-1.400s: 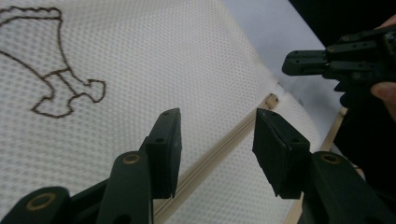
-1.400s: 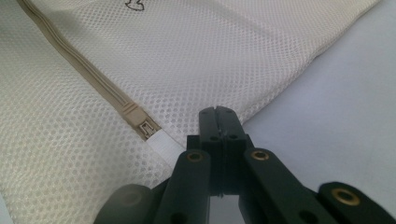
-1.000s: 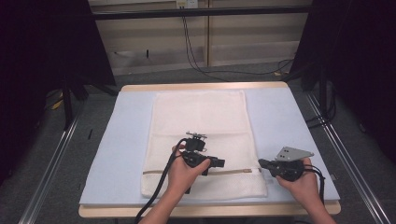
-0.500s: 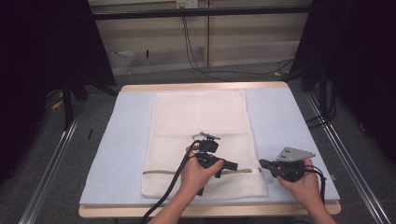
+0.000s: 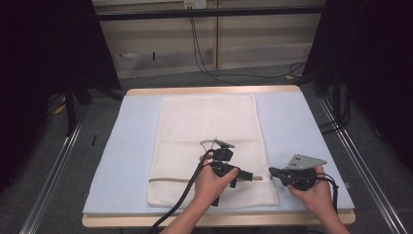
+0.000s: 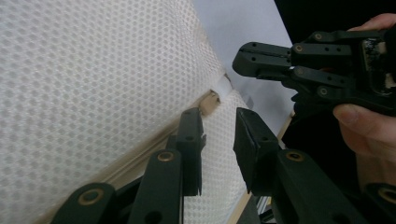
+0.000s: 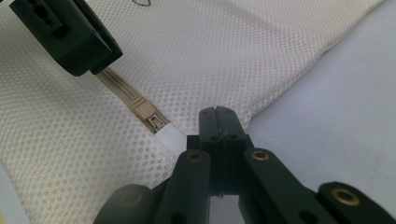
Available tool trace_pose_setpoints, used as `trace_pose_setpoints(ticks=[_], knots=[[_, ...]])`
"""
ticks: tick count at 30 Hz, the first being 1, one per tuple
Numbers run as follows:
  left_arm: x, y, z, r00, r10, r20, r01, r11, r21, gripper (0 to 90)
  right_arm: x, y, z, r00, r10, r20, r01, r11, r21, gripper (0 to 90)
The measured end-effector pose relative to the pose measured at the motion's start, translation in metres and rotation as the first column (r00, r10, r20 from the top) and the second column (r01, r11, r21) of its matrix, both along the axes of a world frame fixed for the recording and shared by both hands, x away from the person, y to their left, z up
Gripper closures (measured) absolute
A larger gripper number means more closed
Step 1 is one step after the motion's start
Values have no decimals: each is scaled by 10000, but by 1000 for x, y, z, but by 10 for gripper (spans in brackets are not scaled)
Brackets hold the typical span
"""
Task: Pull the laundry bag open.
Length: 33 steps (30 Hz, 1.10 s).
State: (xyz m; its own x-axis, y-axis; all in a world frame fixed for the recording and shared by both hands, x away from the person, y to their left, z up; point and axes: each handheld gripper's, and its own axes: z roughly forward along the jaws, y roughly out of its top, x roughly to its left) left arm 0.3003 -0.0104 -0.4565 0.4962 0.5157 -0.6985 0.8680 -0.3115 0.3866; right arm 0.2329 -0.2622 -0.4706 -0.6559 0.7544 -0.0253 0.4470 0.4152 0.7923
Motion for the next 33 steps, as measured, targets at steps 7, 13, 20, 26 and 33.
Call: trace_pose_setpoints(ticks=[7,13,20,26,33], knots=[[3,-8,-9,9999,-28,-144,29,9999,116,718,0,3,-2,9999,111,-77,-111,9999,-4,900],[6,-17,-17,9995,236,-227,-235,9997,69,705,0,5,-4,9991,334,-250,-335,9994,-30,900],[4,-27,-26,9968,481,-636,-475,9988,115,739,1,7,-7,9984,314,-461,-313,9995,37,900],[4,-30,-35,9973,482,-550,-490,9987,-117,850,2,8,-10,9977,327,-591,-329,9995,-22,900],[8,-24,-32,9952,335,-916,-362,9990,-279,873,2,8,-14,9970,381,-678,-380,9993,34,900]])
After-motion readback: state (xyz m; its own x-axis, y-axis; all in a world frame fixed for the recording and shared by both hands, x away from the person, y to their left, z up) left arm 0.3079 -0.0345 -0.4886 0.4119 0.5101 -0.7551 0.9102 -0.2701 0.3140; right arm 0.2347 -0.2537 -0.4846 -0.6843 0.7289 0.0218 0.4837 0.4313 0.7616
